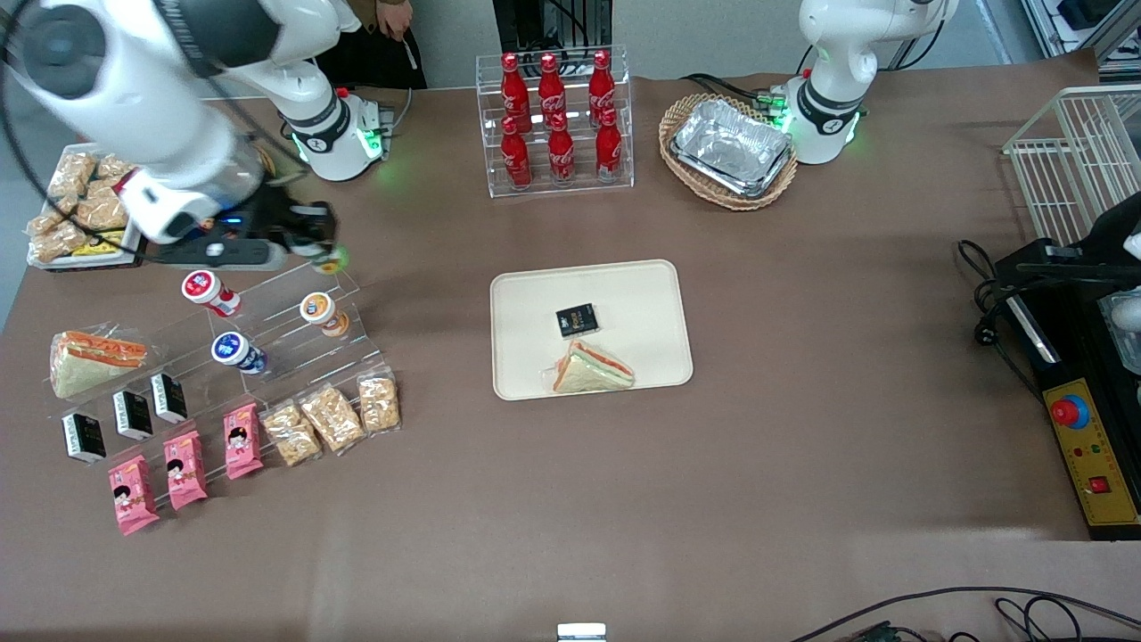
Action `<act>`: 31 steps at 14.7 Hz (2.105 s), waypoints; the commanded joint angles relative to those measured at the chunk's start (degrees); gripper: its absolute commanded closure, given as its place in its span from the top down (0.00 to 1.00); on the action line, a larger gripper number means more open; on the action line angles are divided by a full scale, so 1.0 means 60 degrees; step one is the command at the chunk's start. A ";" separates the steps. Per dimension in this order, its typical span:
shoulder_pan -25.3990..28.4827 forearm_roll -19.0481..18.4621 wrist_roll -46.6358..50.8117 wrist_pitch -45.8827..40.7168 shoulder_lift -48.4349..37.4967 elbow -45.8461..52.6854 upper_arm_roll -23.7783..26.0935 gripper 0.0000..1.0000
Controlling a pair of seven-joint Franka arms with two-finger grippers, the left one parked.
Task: Place green gum on tray
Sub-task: 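Carry the green gum bottle over the cream tray, then lower the bottle onto the tray beside the black pack and open the right gripper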
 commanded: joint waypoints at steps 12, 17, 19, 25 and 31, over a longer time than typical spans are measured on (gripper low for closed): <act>0.3046 0.0141 0.5427 0.5267 0.3023 -0.1012 -0.0094 0.41; 0.3677 0.0141 0.6175 0.7848 0.4356 -0.1850 -0.0094 0.41; 0.3692 0.0127 0.6176 0.8259 0.4709 -0.1923 -0.0094 0.41; 0.3897 0.0141 0.6176 0.8979 0.4974 -0.2290 -0.0094 0.41; 0.4088 0.0141 0.6176 0.9213 0.4930 -0.2641 -0.0109 0.47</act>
